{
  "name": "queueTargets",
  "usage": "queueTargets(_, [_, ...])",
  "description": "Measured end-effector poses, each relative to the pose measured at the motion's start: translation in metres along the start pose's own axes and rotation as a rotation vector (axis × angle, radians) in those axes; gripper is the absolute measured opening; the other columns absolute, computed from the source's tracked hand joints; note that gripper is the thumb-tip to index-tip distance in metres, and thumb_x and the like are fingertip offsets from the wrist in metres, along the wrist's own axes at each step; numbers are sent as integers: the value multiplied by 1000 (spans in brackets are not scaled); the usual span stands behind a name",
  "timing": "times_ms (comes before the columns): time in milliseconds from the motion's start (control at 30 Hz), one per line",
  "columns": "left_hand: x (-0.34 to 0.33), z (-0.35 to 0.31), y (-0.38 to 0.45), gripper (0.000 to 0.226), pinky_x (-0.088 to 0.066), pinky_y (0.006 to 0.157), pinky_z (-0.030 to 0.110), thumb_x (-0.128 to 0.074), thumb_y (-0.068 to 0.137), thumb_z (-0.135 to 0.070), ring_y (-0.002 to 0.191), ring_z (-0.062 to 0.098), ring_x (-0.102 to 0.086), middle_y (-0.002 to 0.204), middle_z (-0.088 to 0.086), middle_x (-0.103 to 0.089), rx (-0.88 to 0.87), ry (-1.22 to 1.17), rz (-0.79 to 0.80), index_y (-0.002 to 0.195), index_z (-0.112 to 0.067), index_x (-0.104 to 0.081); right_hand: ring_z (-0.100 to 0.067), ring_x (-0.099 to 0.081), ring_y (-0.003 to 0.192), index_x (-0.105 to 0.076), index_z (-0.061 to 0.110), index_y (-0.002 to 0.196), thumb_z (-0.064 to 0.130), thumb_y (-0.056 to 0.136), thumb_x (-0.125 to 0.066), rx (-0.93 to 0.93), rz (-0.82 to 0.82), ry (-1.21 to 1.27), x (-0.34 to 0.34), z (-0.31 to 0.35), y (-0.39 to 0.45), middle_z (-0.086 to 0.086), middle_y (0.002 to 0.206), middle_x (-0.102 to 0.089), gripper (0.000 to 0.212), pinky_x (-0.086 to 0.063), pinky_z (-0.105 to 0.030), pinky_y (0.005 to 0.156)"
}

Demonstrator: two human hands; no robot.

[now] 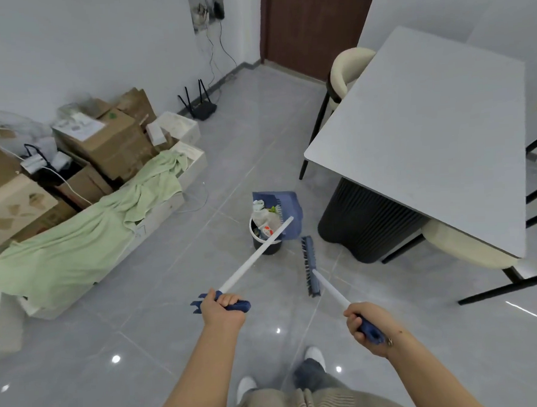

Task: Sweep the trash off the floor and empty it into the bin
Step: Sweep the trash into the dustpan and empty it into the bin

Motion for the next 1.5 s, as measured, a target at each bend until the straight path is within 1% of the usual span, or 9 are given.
queueTargets(133, [5,-4,17,44,-21,43,16,-38,98,-20,24,11,-21,28,-4,-22,66,3,-62,57,-19,-23,-8,-44,27,-49,4,81,-1,89,-49,-10,3,-27,2,2,-1,-2,45,-46,10,-32,-14,28])
queueTargets(367, [10,-4,33,44,-19,43,16,-37,98,-21,24,10,-22,29,-4,-24,100,17,-62,57,-19,-24,-9,-44,28,-49,5,77,0,89,-49,-11,14,-53,3,-2,-7,-3,47,-46,13,-33,-16,28])
queueTargets(500, [5,0,34,43,-17,32,15,-36,96,-17,26,10,-24,32,-5,-23,145,-56,0,56,-20,-21,-9,-45,29,-49,5,76,0,90,-50,-2,36,-64,2,-2,-11,-4,49,-47,14,-35,-17,29])
queueTargets(733, [-4,0,20,44,-11,36,14,-32,98,-17,30,10,-24,31,-3,-20,180,-184,27,55,-19,-20,-10,-46,29,-50,3,78,1,90,-50,-3,27,-101,5,5,-6,-4,48,-49,11,-37,-17,30])
queueTargets(833, [-1,2,16,46,-8,46,13,-35,94,-12,29,10,-23,32,-3,-19,205,-237,19,49,-15,-25,-10,-45,30,-50,3,78,2,90,-50,-5,26,-116,4,8,-2,-5,49,-48,12,-36,-17,31])
queueTargets(1033, [-10,12,14,74,-10,33,17,-23,99,-14,25,14,-21,29,0,-18,174,-263,-10,25,-8,-20,-10,-45,29,-49,4,76,3,90,-49,-7,27,-121,7,18,3,-4,47,-47,15,-35,-16,30])
queueTargets(1200, [-6,20,18,53,-11,38,17,-26,97,-11,26,14,-21,31,0,-18,137,-341,-65,44,-14,-22,-9,-45,30,-50,2,85,2,90,-50,-3,22,-145,13,19,5,-4,48,-49,5,-36,-16,32])
queueTargets(1367, [0,23,21,59,-12,40,16,-27,99,-12,28,13,-18,30,1,-17,147,-386,-85,40,-12,-23,-9,-44,30,-50,1,86,1,90,-50,2,14,-151,20,17,4,-4,47,-49,4,-36,-16,32])
queueTargets(1500, [-3,34,15,37,-13,34,21,-28,89,-2,27,18,-15,33,4,-16,196,-406,-77,55,-16,-24,-9,-45,30,-51,2,84,1,90,-50,-3,3,-145,22,15,2,-5,47,-50,6,-36,-16,32])
Point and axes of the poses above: each hand's wrist, its own y-axis towards the middle knuckle, its own x-axis out of the back of the hand, z = x × y, the point moved 6 cm from there along y, towards the middle knuckle
